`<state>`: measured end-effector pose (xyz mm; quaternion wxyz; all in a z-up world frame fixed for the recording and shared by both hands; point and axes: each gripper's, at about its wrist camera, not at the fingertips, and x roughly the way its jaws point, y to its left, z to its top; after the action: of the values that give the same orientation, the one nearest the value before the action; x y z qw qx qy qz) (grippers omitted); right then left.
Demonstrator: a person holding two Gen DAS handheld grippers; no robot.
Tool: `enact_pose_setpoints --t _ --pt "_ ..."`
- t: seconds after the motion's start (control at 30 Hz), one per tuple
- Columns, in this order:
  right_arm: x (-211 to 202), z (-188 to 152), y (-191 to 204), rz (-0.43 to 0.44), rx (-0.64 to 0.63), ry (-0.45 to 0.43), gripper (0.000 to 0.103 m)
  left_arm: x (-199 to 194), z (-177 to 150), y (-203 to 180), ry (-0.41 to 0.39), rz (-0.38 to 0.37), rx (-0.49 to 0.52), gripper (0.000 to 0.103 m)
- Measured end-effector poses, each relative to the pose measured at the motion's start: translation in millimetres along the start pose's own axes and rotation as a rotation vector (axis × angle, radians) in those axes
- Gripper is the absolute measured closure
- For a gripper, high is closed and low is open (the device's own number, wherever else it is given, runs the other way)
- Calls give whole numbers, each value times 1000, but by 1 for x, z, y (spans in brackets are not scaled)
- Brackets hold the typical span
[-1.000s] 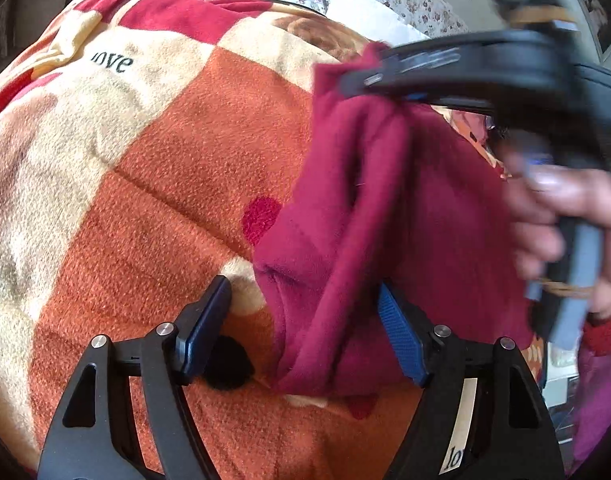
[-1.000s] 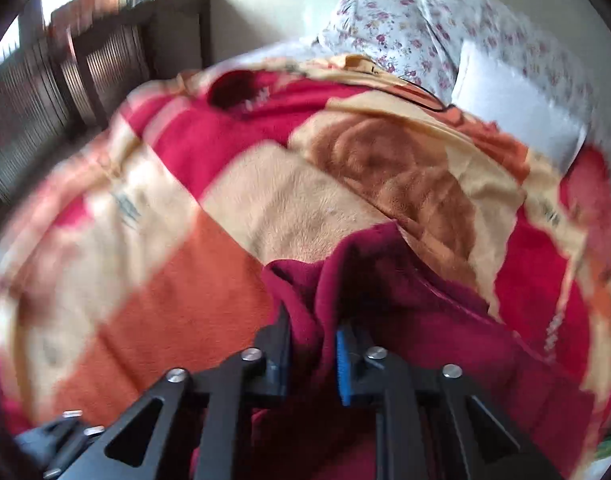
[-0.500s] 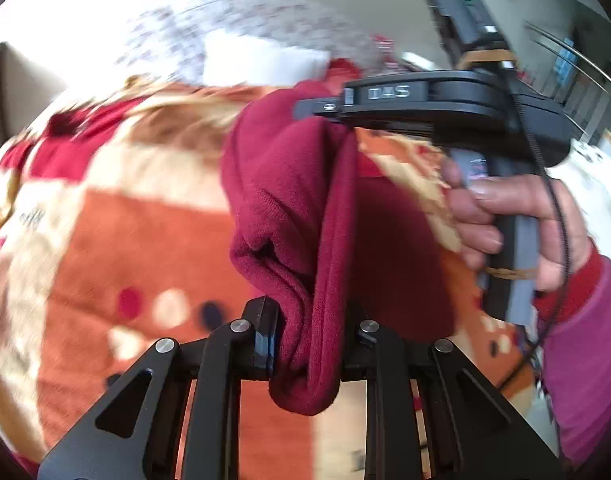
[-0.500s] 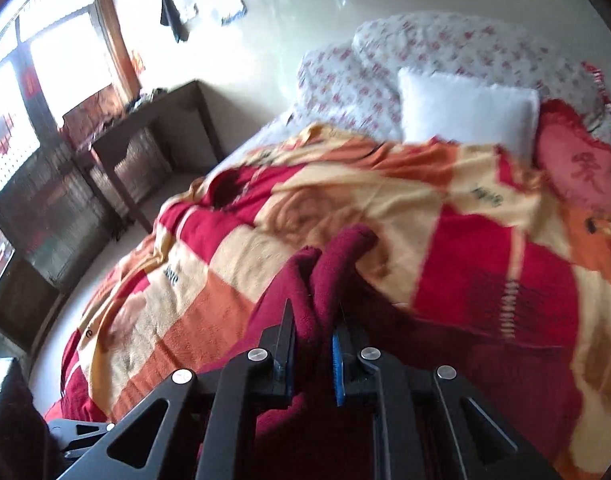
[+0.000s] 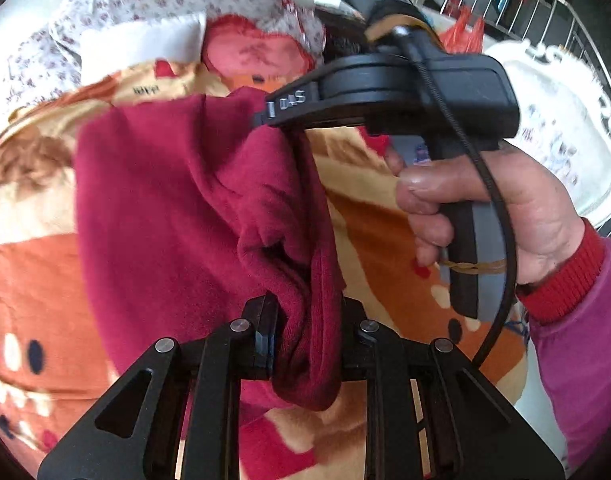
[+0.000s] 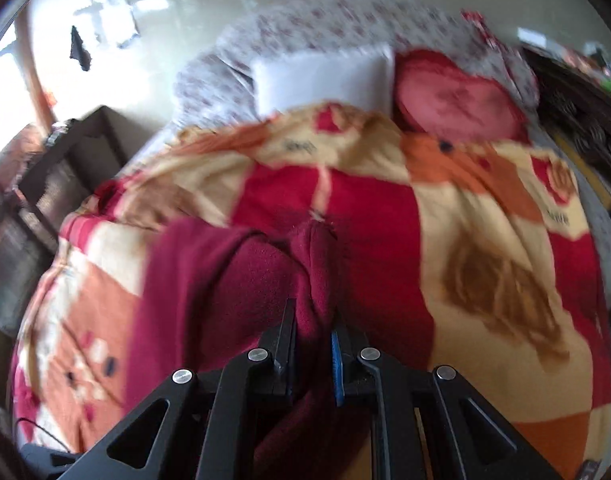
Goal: Fold small clothes
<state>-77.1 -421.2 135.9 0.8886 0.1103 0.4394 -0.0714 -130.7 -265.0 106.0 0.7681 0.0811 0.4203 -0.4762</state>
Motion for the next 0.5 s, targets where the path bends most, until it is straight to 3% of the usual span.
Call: enact_pose_setpoints --t 0.07,0.1,0.13,0.17,0.27,0.3,0.37,0.43,0.5 --pt "13 -7 -15 -16 41 17 90 9 0 -1 42 -6 9 78" --pt "14 -10 -20 -35 54 28 85 9 0 -2 59 -18 14 74" --pt "12 -11 -24 -47 66 25 75 3 -1 -6 76 -44 22 65" --pt "3 -12 -26 -55 79 9 73 -3 -5 -5 87 -67 28 56" --pt "-31 -15 -21 -57 58 -34 72 -45 -14 7 45 -83 62 55" --pt "-42 -17 -15 -50 48 -47 72 -56 -19 11 30 -64 72 54" --pt "-65 -26 2 17 4 -78 72 -73 -23 27 -13 53 87 54" --pt "-75 -36 20 84 -31 -86 72 -74 -22 45 -35 140 70 54" --pt "-76 -49 37 146 -60 -79 72 -64 -20 64 -17 182 19 54"
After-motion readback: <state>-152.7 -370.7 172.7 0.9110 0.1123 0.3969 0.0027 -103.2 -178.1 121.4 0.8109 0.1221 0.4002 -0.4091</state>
